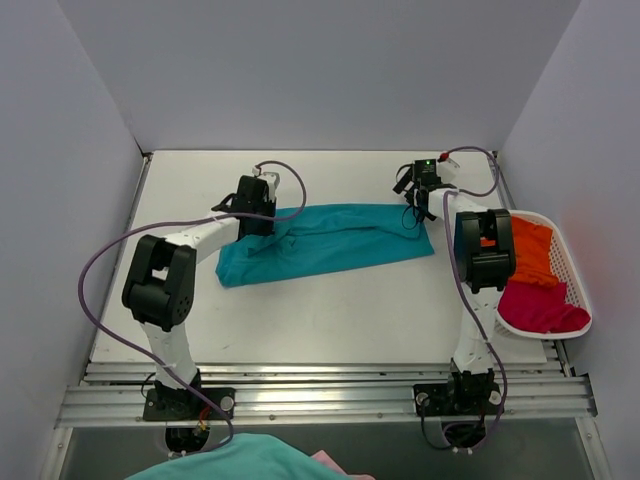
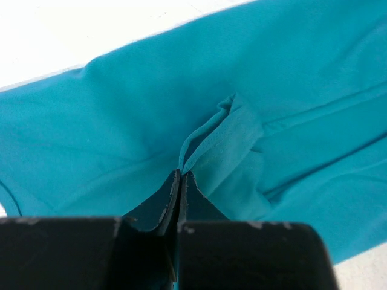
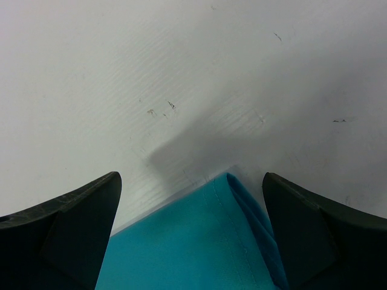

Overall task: Fold and stack the t-shirts
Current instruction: Fold the tshirt

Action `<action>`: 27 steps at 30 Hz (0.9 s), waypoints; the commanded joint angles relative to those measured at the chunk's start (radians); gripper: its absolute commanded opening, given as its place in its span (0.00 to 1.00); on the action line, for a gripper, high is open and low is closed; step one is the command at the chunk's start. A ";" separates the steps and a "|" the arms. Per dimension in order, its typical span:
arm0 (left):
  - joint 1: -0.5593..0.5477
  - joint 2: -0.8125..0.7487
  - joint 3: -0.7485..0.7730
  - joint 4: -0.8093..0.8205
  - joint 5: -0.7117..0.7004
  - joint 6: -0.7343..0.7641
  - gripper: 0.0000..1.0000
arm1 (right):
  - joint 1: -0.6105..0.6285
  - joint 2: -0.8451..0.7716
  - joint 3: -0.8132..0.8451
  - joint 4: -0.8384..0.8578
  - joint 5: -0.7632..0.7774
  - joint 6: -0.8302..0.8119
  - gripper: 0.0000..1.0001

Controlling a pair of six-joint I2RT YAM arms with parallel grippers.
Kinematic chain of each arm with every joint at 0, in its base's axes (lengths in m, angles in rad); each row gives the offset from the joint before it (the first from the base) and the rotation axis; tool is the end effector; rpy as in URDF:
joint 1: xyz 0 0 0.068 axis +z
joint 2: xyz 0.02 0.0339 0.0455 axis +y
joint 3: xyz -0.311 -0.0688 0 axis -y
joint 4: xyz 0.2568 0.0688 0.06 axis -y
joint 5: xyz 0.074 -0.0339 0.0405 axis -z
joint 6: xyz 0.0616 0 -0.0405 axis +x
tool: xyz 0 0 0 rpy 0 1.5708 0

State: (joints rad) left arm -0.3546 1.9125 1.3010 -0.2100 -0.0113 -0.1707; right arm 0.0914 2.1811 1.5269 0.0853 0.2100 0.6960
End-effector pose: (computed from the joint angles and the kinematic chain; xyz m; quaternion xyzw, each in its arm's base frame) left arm 0.4328 -0.1595 0.2089 0.0834 0.9269 -0.0899 0.3548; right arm 0.5505 0.0376 0.1874 0.3077 0.8178 0.0983 0.4763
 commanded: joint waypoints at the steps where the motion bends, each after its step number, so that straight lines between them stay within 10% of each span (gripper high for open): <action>1: -0.030 -0.089 -0.025 -0.038 -0.085 0.019 0.02 | -0.005 -0.063 -0.028 -0.036 -0.015 0.007 1.00; 14: -0.214 -0.138 -0.091 -0.284 -0.372 -0.041 0.07 | -0.005 -0.124 -0.082 -0.035 -0.012 0.008 1.00; 17: -0.259 -0.086 -0.080 -0.340 -0.464 -0.099 0.63 | -0.007 -0.147 -0.099 -0.035 0.000 0.010 1.00; 18: -0.283 -0.069 -0.075 -0.379 -0.499 -0.142 0.97 | -0.005 -0.153 -0.105 -0.036 0.003 0.011 1.00; 27: -0.311 -0.121 -0.088 -0.364 -0.547 -0.256 0.94 | 0.014 -0.245 -0.143 -0.058 0.026 0.016 1.00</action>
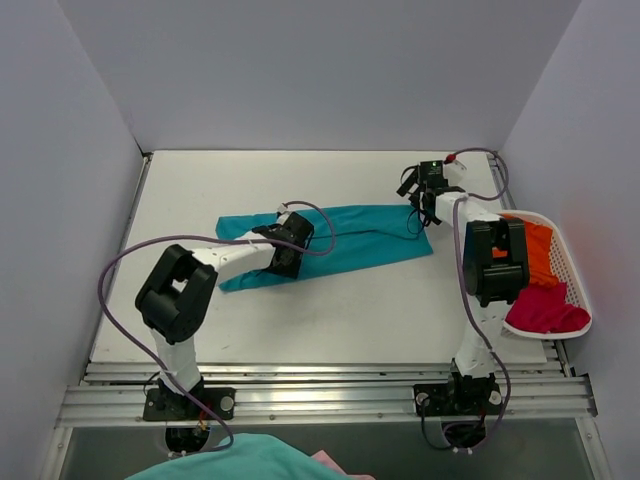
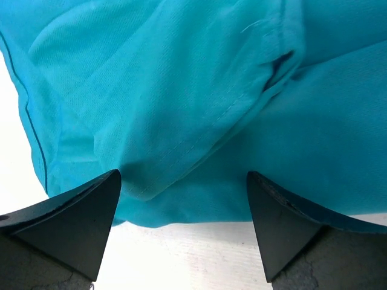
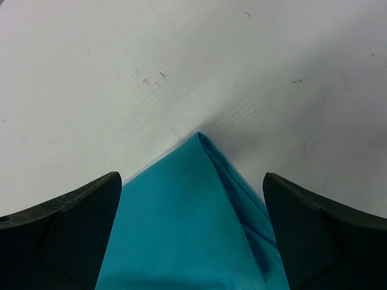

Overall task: Fold and stack the t-shirts
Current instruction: Fold the tshirt

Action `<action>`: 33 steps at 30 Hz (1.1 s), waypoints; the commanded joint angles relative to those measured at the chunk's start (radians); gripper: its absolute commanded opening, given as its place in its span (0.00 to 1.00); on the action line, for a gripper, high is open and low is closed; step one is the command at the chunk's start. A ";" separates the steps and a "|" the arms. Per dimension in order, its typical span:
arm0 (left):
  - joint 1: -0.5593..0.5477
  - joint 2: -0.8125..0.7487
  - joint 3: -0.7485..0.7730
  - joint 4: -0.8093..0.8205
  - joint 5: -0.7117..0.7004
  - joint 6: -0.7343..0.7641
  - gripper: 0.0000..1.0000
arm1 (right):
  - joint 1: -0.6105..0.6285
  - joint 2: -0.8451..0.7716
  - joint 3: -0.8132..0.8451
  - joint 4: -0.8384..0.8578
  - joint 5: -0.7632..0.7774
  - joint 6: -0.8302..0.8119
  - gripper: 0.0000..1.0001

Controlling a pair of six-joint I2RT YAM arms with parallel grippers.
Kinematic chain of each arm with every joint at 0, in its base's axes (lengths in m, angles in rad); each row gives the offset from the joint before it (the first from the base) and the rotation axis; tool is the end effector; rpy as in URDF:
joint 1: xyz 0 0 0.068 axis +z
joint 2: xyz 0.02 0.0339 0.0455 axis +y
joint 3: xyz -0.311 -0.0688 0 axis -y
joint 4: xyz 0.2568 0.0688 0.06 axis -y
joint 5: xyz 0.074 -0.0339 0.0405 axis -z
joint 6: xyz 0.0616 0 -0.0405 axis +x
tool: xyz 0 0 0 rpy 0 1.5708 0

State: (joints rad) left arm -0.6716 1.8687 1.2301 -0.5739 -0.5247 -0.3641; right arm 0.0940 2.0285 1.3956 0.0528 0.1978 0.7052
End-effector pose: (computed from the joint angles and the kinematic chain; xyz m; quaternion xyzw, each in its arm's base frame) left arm 0.3307 -0.2234 0.1867 0.0999 0.9462 0.1366 0.2759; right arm 0.5113 0.0360 0.2153 0.3082 0.8208 0.1040 0.4695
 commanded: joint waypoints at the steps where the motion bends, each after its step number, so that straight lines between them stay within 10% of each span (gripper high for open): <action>1: 0.010 -0.116 -0.030 0.015 -0.029 -0.070 0.94 | 0.022 -0.111 -0.013 -0.034 0.045 0.007 1.00; 12: 0.151 -0.347 -0.263 0.298 0.100 -0.144 0.94 | 0.098 -0.192 -0.133 -0.030 0.091 0.049 0.96; 29: 0.294 -0.240 -0.242 0.421 0.236 -0.148 0.98 | 0.128 -0.191 -0.233 -0.027 0.210 0.079 0.81; 33: 0.300 -0.221 -0.238 0.434 0.242 -0.148 1.00 | 0.125 -0.166 -0.233 -0.010 0.206 0.077 0.60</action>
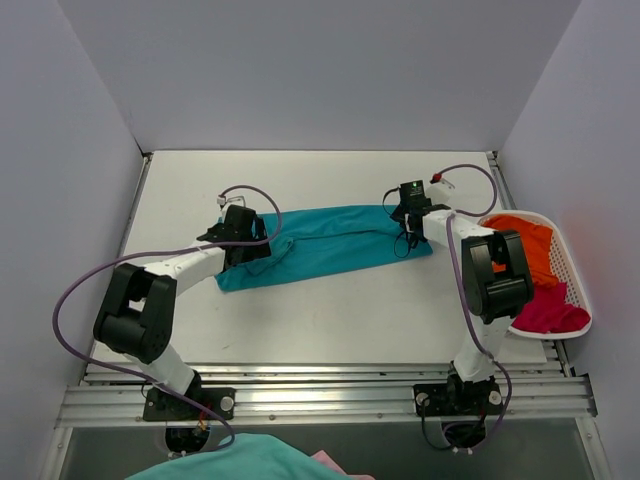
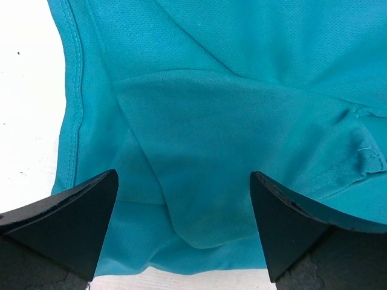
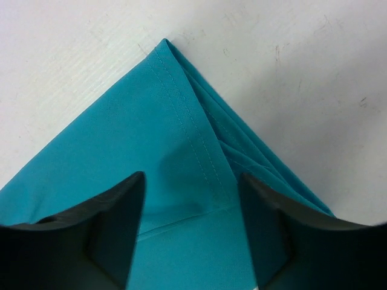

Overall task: Fold and stack the t-shirts
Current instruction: Fold the tshirt

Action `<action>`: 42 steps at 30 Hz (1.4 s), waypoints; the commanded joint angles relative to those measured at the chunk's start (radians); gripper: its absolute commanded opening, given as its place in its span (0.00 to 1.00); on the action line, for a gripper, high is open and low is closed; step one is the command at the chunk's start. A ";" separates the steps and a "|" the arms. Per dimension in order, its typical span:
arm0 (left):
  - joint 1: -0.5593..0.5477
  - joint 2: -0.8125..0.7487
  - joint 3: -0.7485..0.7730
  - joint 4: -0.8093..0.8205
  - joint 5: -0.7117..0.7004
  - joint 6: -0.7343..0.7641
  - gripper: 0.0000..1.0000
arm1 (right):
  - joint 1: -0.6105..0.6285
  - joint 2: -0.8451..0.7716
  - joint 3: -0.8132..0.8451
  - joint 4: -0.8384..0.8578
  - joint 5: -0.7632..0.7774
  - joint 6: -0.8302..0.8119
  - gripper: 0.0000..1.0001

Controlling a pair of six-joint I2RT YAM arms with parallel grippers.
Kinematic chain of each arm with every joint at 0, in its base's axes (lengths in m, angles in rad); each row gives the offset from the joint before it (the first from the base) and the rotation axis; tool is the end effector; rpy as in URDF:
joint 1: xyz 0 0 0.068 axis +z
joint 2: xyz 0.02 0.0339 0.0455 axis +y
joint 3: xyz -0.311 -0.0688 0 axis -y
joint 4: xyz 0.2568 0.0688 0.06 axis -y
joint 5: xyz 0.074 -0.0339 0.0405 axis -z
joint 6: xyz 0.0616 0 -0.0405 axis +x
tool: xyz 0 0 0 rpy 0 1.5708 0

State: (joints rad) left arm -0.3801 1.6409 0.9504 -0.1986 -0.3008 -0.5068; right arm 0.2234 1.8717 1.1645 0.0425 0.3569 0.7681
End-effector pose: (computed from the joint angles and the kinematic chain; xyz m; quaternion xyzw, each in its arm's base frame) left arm 0.3426 -0.1172 0.2033 -0.1090 0.9268 -0.0143 0.3591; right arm 0.4436 0.0787 0.2080 0.3128 0.8313 0.0645 0.4548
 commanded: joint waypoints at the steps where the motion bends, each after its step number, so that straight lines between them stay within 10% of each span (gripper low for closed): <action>1: 0.010 0.010 0.041 0.064 0.019 -0.006 1.00 | -0.004 -0.002 0.003 0.002 0.045 0.013 0.55; 4: 0.017 0.013 0.041 0.067 0.017 -0.002 1.00 | -0.006 0.023 0.011 0.016 0.025 0.007 0.34; 10: 0.030 0.010 0.037 0.070 0.017 -0.001 1.00 | -0.010 0.053 0.024 0.017 0.017 0.003 0.33; 17: 0.033 -0.004 0.019 0.083 0.008 -0.002 1.00 | -0.024 0.018 0.001 0.007 0.059 0.007 0.73; 22: 0.033 0.003 0.021 0.090 0.008 -0.002 0.95 | -0.029 0.015 -0.003 0.007 0.063 0.008 0.73; 42: 0.033 0.011 0.022 0.087 -0.009 0.005 0.93 | -0.027 0.090 0.038 0.027 0.022 -0.007 0.11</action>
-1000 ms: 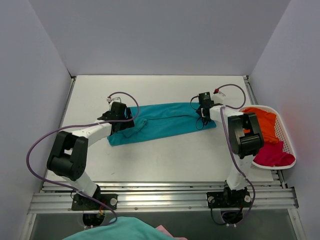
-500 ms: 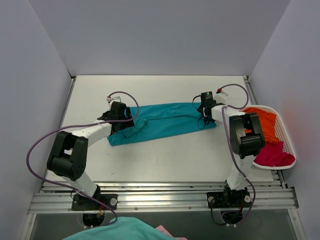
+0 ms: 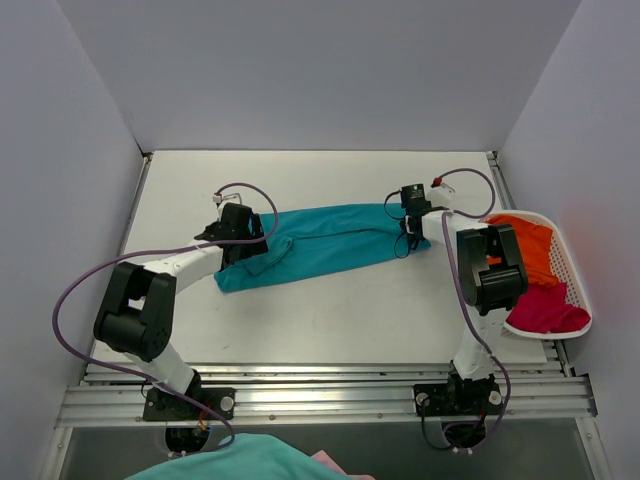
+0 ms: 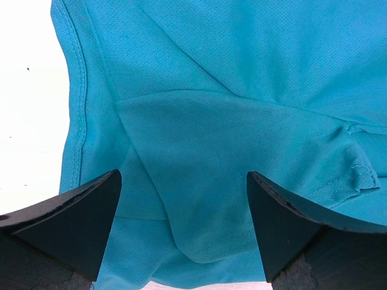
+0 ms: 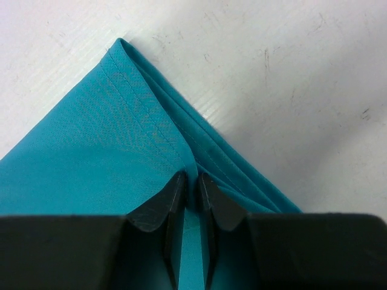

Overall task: Fold and stack the t-shirts
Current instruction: Fold the tshirt

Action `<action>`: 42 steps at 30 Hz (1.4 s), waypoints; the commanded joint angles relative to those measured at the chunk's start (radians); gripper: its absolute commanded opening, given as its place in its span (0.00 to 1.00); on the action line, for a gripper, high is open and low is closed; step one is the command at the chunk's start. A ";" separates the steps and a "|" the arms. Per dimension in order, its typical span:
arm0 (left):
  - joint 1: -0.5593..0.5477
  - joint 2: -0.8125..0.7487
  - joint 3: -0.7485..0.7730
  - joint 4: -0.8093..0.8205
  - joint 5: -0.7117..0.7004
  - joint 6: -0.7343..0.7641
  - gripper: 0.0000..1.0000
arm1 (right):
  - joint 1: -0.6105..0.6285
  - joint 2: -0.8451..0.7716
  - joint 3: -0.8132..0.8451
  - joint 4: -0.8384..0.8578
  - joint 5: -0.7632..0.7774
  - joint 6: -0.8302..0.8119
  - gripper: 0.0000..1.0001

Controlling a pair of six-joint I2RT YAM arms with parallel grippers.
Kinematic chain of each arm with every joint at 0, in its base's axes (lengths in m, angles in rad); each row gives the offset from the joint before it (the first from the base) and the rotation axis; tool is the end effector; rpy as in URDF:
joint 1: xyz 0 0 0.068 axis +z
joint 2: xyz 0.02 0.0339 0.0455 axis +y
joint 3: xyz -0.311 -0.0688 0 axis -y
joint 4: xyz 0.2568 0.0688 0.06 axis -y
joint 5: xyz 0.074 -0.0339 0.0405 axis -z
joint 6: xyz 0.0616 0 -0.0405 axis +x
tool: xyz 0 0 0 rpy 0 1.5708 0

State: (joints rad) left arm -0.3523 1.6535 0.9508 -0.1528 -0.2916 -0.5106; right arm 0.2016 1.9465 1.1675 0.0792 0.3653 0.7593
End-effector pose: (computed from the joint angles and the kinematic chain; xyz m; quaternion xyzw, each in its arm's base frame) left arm 0.3512 -0.1102 0.2029 -0.1240 0.9199 -0.0212 0.3715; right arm 0.4547 0.0705 0.1804 0.3191 0.8360 0.0457 0.4440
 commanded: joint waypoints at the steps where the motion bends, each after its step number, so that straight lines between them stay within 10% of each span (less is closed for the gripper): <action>1: 0.006 0.000 0.022 0.041 -0.018 0.011 0.93 | -0.005 0.015 0.038 -0.016 0.015 0.000 0.11; 10: 0.006 0.003 0.022 0.041 -0.018 0.012 0.93 | -0.008 0.006 0.049 -0.042 0.040 -0.002 0.33; 42: 0.006 0.002 0.013 0.050 -0.020 0.014 0.92 | -0.013 0.034 0.110 -0.051 0.029 -0.017 0.32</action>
State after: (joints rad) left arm -0.3523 1.6650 0.9508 -0.1524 -0.2916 -0.5076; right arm 0.1967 1.9884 1.2400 0.0517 0.3660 0.7521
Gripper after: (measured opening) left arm 0.926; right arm 0.317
